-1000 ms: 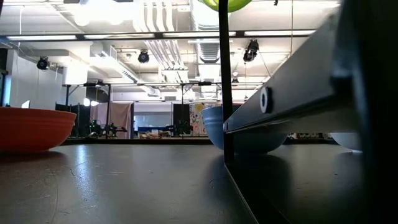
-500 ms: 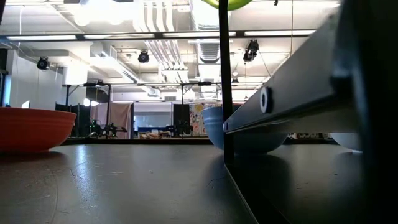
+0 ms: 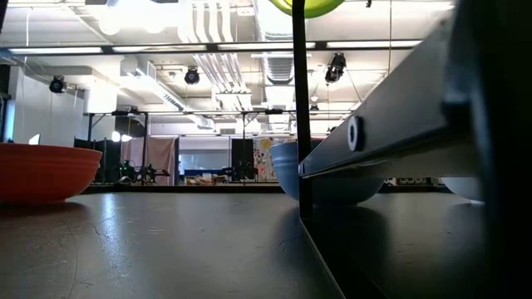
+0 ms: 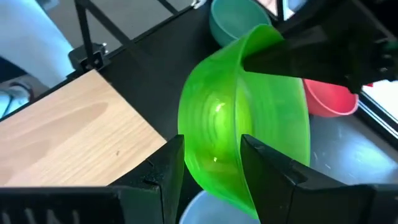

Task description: Place and stack bowls onto a shelf

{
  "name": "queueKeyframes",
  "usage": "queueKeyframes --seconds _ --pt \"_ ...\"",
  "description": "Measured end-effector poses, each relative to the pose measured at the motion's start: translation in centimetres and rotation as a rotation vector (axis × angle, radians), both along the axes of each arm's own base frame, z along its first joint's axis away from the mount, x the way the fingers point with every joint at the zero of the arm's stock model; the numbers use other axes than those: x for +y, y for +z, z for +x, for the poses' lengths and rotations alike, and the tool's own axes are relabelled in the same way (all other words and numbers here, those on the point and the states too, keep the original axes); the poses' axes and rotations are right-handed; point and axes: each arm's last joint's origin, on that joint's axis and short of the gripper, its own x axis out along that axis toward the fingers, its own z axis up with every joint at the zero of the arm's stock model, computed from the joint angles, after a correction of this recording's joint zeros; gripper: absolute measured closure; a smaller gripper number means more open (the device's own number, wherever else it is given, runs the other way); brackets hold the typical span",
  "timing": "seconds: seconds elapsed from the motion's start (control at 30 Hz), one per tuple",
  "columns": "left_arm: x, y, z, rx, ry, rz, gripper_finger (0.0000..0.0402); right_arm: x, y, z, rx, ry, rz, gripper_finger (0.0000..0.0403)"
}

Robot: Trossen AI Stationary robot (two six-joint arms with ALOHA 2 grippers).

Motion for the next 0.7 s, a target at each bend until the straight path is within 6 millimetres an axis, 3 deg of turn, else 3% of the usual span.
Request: queueKeyframes --seconds 0.3,0.7 --pt "0.0 -0.7 0.4 0.011 -0.019 0.012 0.0401 0.5 -1.1 1.1 0.028 0.056 0.014 0.0277" --pt "0.1 -0.5 0.4 -0.009 -0.028 0.026 0.0401 0.6 -1.1 1.1 0.037 0.078 0.039 0.0338"
